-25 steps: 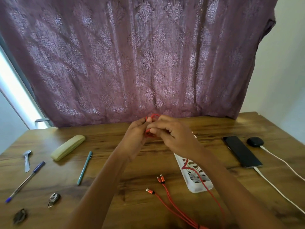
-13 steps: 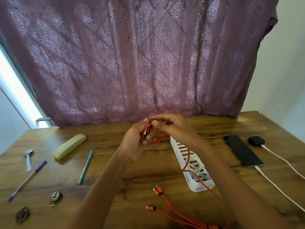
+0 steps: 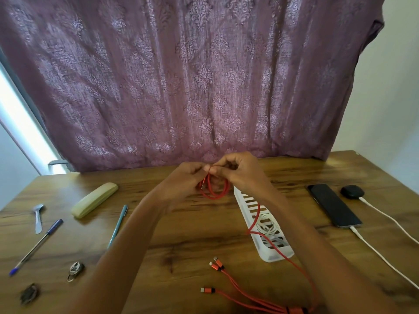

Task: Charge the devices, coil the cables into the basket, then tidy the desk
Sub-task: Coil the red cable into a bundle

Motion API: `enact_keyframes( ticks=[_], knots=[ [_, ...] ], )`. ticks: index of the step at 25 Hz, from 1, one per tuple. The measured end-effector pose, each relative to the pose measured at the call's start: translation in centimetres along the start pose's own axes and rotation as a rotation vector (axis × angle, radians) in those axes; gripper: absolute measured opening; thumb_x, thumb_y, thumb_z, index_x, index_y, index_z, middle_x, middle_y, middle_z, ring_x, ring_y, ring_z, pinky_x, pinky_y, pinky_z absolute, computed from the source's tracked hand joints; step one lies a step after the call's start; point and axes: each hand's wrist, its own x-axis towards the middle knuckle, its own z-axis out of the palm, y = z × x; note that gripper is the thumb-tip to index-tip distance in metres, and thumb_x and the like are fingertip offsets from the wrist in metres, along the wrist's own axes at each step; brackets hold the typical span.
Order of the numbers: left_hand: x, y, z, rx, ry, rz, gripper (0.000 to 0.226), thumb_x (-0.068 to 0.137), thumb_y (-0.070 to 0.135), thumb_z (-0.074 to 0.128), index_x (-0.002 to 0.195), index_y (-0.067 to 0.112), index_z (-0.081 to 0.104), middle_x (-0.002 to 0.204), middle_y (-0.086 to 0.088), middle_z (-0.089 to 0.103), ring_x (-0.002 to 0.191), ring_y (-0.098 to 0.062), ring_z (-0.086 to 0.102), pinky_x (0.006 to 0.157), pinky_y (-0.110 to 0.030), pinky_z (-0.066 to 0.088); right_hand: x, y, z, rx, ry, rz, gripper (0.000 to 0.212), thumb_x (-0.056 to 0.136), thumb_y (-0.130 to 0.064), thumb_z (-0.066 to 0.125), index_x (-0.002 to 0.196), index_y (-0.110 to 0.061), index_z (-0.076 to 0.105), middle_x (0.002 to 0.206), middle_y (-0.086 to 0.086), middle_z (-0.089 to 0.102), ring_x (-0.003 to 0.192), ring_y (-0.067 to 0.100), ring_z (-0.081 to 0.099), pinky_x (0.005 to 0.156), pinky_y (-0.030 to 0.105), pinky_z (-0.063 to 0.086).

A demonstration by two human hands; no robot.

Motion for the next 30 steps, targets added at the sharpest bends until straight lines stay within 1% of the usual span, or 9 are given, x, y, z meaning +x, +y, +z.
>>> enact_keyframes(
  ticks=[4, 6, 9, 14, 18, 21, 24, 27, 30],
  knots=[
    [-0.6, 0.3, -0.8, -0.203, -0.102, -0.038, 0.024, 0.093, 0.013, 0.045, 0.101, 0.002, 0.064, 0.083, -0.003, 0.073, 0.080, -0.011, 0.069, 0.071, -0.023, 0.056, 0.3, -0.6, -0.5, 0.024, -0.044, 0.031, 0.008, 0.076, -0.017, 0.075, 0.077, -0.010, 0.071, 0.072, 0.005, 0.071, 0.071, 0.017, 0.068, 0.072, 0.030, 0.054],
    [-0.7, 0.4, -0.7, -0.262, -0.105, -0.090, 0.022, 0.091, 0.011, 0.047, 0.099, -0.001, 0.064, 0.081, -0.006, 0.073, 0.078, -0.013, 0.070, 0.068, -0.025, 0.057, 0.3, -0.6, -0.6, 0.111, -0.051, 0.081, 0.014, 0.074, -0.014, 0.077, 0.075, -0.004, 0.068, 0.061, -0.002, 0.068, 0.058, 0.008, 0.066, 0.059, 0.020, 0.053],
    [-0.8, 0.8, -0.3, -0.298, -0.082, -0.158, 0.018, 0.092, 0.005, 0.046, 0.089, 0.000, 0.063, 0.067, -0.002, 0.070, 0.066, -0.010, 0.069, 0.061, -0.024, 0.058, -0.1, -0.5, -0.5, 0.228, -0.054, 0.148, 0.019, 0.074, -0.009, 0.076, 0.076, 0.003, 0.062, 0.044, -0.010, 0.057, 0.037, -0.003, 0.050, 0.040, 0.006, 0.035],
    [-0.4, 0.3, -0.3, -0.332, 0.023, -0.202, 0.015, 0.093, -0.001, 0.045, 0.092, -0.002, 0.061, 0.063, -0.005, 0.064, 0.056, -0.009, 0.062, 0.058, -0.023, 0.057, -0.3, -0.2, -0.6, 0.180, -0.155, 0.233, 0.023, 0.083, -0.023, 0.068, 0.091, -0.002, 0.064, 0.059, -0.006, 0.059, 0.039, -0.001, 0.049, 0.039, 0.009, 0.033],
    [-0.4, 0.0, 0.6, -0.135, 0.081, -0.151, 0.021, 0.096, 0.003, 0.042, 0.090, 0.006, 0.061, 0.069, -0.002, 0.056, 0.059, -0.007, 0.057, 0.064, -0.021, 0.054, -0.5, 0.4, -0.2, 0.264, -0.107, 0.259, 0.017, 0.087, -0.020, 0.064, 0.076, -0.009, 0.058, 0.044, -0.013, 0.051, 0.035, -0.001, 0.040, 0.037, 0.009, 0.030],
    [-0.1, -0.1, 1.2, 0.049, 0.156, -0.080, 0.026, 0.098, 0.007, 0.040, 0.082, 0.012, 0.060, 0.068, 0.001, 0.056, 0.064, -0.008, 0.054, 0.071, -0.026, 0.050, -0.5, 0.6, 0.4, 0.319, -0.039, 0.261, 0.022, 0.086, -0.024, 0.064, 0.069, -0.013, 0.055, 0.048, -0.007, 0.047, 0.039, 0.004, 0.034, 0.037, 0.014, 0.025],
    [0.6, -0.4, 1.0, -0.016, 0.234, -0.056, 0.029, 0.098, 0.007, 0.039, 0.079, 0.010, 0.060, 0.065, 0.001, 0.055, 0.064, -0.011, 0.054, 0.073, -0.029, 0.049, -0.5, 0.7, 0.9, 0.347, -0.025, 0.303, 0.025, 0.089, -0.037, 0.059, 0.075, -0.016, 0.060, 0.049, -0.008, 0.049, 0.038, 0.004, 0.037, 0.037, 0.014, 0.025],
    [0.8, -0.4, 0.9, -0.148, 0.301, -0.042, 0.030, 0.099, 0.006, 0.037, 0.076, 0.009, 0.057, 0.063, 0.001, 0.054, 0.059, -0.010, 0.054, 0.072, -0.031, 0.049, -0.5, 1.1, 1.4, 0.349, -0.066, 0.389, 0.037, 0.090, -0.049, 0.051, 0.095, -0.015, 0.065, 0.060, -0.004, 0.057, 0.039, 0.005, 0.042, 0.037, 0.016, 0.025],
    [0.7, -0.2, 0.7, -0.251, 0.350, -0.004, 0.030, 0.100, 0.006, 0.035, 0.076, 0.008, 0.054, 0.065, 0.001, 0.049, 0.058, -0.009, 0.050, 0.072, -0.029, 0.048, -0.5, 1.3, 1.8, 0.469, -0.065, 0.448, 0.035, 0.088, -0.053, 0.050, 0.092, -0.021, 0.063, 0.071, -0.004, 0.062, 0.042, 0.005, 0.045, 0.036, 0.016, 0.025]
  ],
)
